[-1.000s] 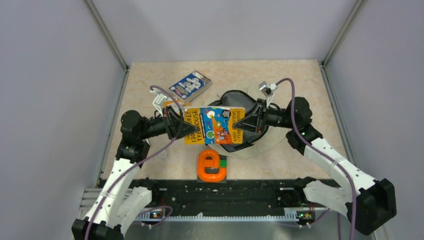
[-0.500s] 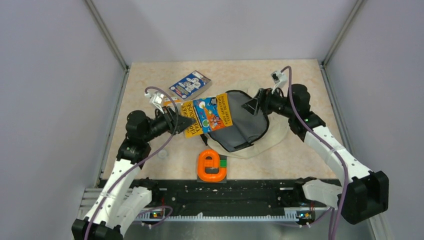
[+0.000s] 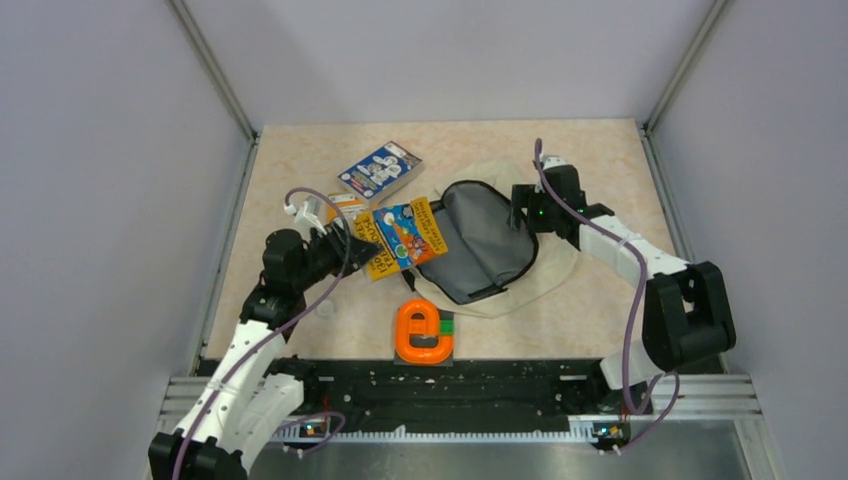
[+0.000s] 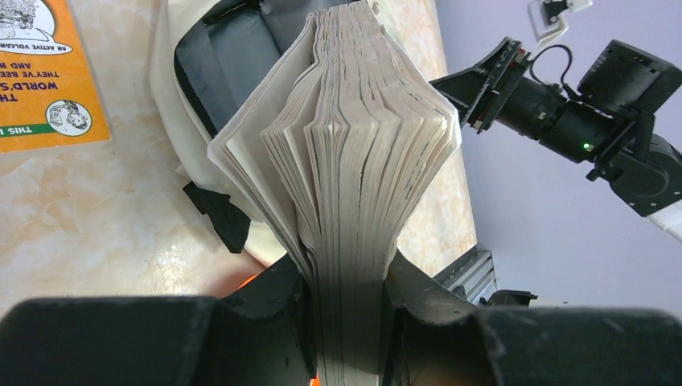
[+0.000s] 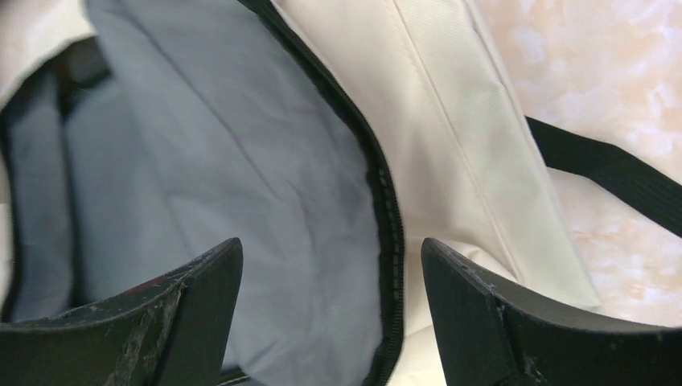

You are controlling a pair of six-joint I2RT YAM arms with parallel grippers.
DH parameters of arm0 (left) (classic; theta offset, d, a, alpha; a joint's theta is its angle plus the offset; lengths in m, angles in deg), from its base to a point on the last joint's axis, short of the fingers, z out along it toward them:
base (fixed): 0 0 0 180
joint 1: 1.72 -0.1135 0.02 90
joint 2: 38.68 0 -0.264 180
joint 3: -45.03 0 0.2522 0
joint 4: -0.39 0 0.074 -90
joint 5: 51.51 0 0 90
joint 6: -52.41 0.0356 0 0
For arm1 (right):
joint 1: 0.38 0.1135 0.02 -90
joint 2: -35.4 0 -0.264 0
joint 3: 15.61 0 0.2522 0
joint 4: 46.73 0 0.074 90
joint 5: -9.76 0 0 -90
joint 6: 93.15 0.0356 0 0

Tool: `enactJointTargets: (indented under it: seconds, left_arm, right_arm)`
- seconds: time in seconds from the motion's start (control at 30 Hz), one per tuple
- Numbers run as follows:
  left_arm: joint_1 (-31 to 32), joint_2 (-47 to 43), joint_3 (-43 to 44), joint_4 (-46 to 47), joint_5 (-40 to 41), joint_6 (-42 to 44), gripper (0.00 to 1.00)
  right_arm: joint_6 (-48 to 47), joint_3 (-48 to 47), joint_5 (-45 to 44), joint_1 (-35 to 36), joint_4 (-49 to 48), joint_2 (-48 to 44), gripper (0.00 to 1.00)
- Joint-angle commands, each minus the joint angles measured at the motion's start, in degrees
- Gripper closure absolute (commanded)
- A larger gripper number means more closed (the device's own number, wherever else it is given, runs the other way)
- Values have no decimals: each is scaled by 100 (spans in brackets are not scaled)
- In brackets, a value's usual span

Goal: Pack the student bag
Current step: Pick up the book from the center of the board, then place the book in the student bag.

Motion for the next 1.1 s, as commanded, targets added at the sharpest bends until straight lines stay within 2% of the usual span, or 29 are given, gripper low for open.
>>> enactJointTargets:
  seconds: [0.0, 0.13, 0.23, 0.4, 0.67, 0.97, 1.07]
  left_arm:
    - [-34, -155, 58, 686, 64, -178, 100]
    - [-34, -157, 47, 643, 145, -215, 100]
    - [-34, -175, 6, 636, 266, -283, 100]
    - [-43, -255, -93, 663, 450, -422, 100]
    - [-53, -340, -151, 650, 488, -520, 100]
    - [-52, -342, -201, 680, 450, -580, 100]
    - [-54, -336, -224, 698, 448, -606, 100]
  right_arm:
    - [-489, -359, -302, -27, 115, 131, 20]
    - [-881, -248, -487, 318, -34, -80, 20]
    - [-1452, -197, -859, 920, -118, -207, 18]
    - [-1319, -302, -752, 1437, 13, 291, 19]
    - [-1270, -527, -1631, 2181, 120, 1270, 27]
    - [-1451, -761, -2421, 2691, 184, 1659, 28]
    - [-1398, -843, -2791, 2759, 226, 1875, 34]
